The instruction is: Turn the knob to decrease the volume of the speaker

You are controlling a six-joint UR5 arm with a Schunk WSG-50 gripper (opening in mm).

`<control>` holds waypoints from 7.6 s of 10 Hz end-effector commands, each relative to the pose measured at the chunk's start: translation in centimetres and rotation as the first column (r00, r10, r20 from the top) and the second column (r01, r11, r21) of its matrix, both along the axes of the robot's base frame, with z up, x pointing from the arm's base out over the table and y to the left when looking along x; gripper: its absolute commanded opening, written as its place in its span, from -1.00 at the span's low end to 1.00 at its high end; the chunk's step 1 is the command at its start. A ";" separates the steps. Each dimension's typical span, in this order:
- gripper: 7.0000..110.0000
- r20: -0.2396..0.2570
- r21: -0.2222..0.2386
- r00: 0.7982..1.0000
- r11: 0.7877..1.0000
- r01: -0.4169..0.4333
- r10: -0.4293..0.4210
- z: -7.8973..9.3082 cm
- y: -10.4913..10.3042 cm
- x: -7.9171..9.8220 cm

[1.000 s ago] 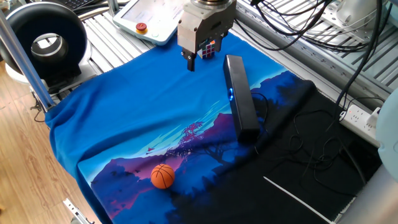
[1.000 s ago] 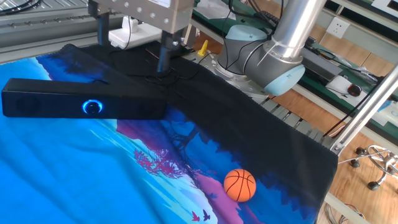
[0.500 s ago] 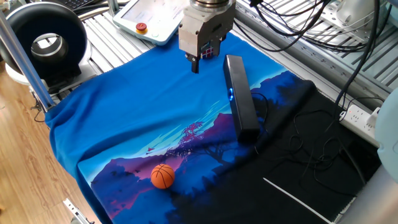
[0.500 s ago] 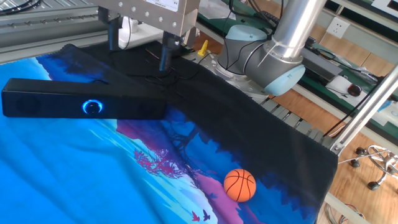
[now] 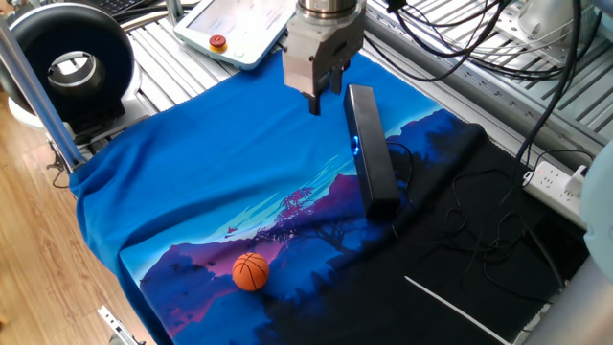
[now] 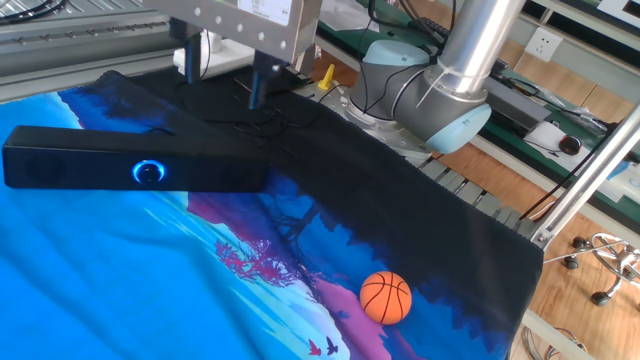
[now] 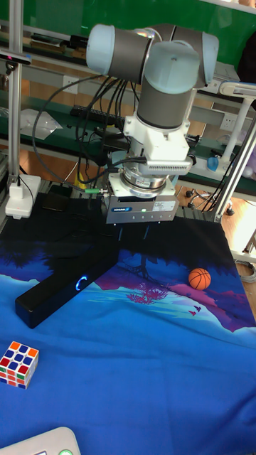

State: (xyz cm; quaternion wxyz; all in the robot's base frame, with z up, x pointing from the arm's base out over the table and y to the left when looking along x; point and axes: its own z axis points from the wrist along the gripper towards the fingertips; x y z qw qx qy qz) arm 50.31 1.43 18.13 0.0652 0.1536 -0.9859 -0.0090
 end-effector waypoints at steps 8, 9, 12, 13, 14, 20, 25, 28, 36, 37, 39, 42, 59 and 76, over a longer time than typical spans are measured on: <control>-1.00 0.079 -0.077 0.987 0.988 -0.137 0.143 -3.2 -0.8 0.2; -1.00 0.090 -0.083 0.984 0.986 -0.147 0.154 -3.2 -0.7 0.5; -1.00 0.096 -0.102 0.981 0.982 -0.156 0.166 -2.5 -0.2 1.2; -1.00 0.098 -0.095 0.981 0.983 -0.156 0.165 -2.2 0.5 1.5; -1.00 0.097 -0.095 0.981 0.982 -0.162 0.171 -2.2 0.7 1.4; -1.00 0.093 -0.185 0.988 0.977 -0.107 0.126 -2.8 -0.7 0.7; -1.00 0.001 -0.280 0.991 0.951 -0.130 0.136 -2.0 -3.3 -1.2; -1.00 -0.046 -0.231 0.985 0.958 -0.173 0.167 -2.2 -2.4 -2.2; -1.00 0.072 -0.246 0.902 0.884 -0.398 0.426 -9.3 -8.7 9.6; -1.00 0.083 -0.223 0.902 0.890 -0.397 0.423 -9.9 -8.0 9.7; -1.00 0.067 -0.137 0.917 0.914 -0.381 0.393 -10.6 -6.2 8.3; -0.71 0.068 -0.116 0.943 0.941 -0.316 0.325 -10.6 -5.3 7.2; 0.57 -0.028 0.083 0.976 0.974 -0.213 0.216 -10.1 0.0 1.9; 0.57 -0.015 0.100 0.873 0.869 -0.484 0.488 -13.8 -5.4 4.1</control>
